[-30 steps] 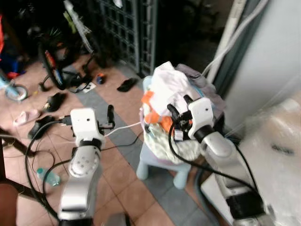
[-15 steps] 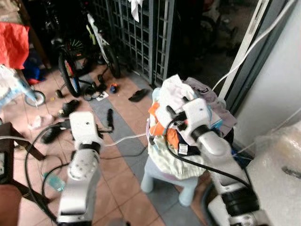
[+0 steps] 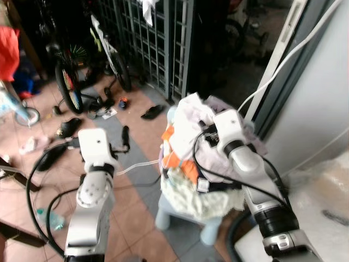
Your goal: Clothes washing
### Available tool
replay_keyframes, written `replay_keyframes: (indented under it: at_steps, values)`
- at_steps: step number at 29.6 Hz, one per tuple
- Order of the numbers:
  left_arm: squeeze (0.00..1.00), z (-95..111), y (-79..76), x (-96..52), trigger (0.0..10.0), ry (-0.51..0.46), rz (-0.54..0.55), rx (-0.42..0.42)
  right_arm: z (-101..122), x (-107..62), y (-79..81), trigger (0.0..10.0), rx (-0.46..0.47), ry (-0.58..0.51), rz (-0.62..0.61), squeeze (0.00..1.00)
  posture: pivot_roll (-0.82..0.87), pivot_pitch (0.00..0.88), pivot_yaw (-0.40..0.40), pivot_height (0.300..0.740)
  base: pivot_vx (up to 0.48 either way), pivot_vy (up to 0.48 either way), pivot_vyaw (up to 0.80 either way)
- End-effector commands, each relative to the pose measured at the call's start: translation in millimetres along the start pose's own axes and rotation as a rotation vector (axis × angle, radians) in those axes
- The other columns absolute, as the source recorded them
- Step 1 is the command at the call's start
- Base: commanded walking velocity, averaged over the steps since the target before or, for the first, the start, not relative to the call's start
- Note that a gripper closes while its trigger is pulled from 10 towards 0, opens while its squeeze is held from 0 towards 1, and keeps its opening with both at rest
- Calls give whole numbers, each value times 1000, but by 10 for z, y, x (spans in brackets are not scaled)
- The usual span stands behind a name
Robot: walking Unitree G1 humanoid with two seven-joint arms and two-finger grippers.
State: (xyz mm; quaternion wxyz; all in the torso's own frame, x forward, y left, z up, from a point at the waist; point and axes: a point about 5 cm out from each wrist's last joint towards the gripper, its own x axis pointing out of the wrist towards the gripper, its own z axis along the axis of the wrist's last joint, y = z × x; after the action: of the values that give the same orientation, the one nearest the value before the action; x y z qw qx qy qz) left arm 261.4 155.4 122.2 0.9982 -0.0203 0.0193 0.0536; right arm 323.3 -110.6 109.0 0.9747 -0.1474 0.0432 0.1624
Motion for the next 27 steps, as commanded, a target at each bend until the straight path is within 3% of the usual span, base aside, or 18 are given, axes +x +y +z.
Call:
replay_keyframes:
  at_steps: [1,2,3,4,10,15,17,21,25,27]
  values:
    - [0,22,-56,25,10000,-15,-23,8,-52,24,-19,9333,44,53,5,0,32,0,0,740,0,0,0]
    - [0,24,-55,26,10000,-17,-18,8,-52,32,-7,9333,63,58,11,0,32,0,0,740,0,0,0]
    - [0,25,-55,25,10000,-16,-8,1,-59,47,4,3255,61,74,21,0,22,0,-1,740,0,0,0]
    - [0,26,-60,22,10000,-15,2,-8,-71,65,-1,314,54,96,25,0,23,0,-2,740,0,0,0]
    - [0,18,-39,-6,10000,-12,11,-21,-210,69,-123,0,106,205,-66,0,21,0,-8,740,0,0,0]
    - [0,-18,-18,-41,10000,-5,16,-10,-256,20,-130,0,91,228,-72,0,7,0,-5,740,0,0,0]
    - [0,-51,-16,-56,10000,6,22,-11,-299,-13,-131,0,152,243,-93,0,2,0,1,740,0,0,0]
    - [0,-7,-50,-55,10000,7,10,-23,-276,-46,-134,0,131,233,-92,0,-12,0,22,740,0,0,0]
    - [0,-108,-97,-74,10000,36,-30,-1,-353,-90,-139,0,179,234,-119,0,-17,0,26,740,0,0,0]
    - [0,-57,-79,-65,10000,23,-28,-3,-189,-111,-147,0,249,138,-133,0,-17,0,35,740,0,0,0]
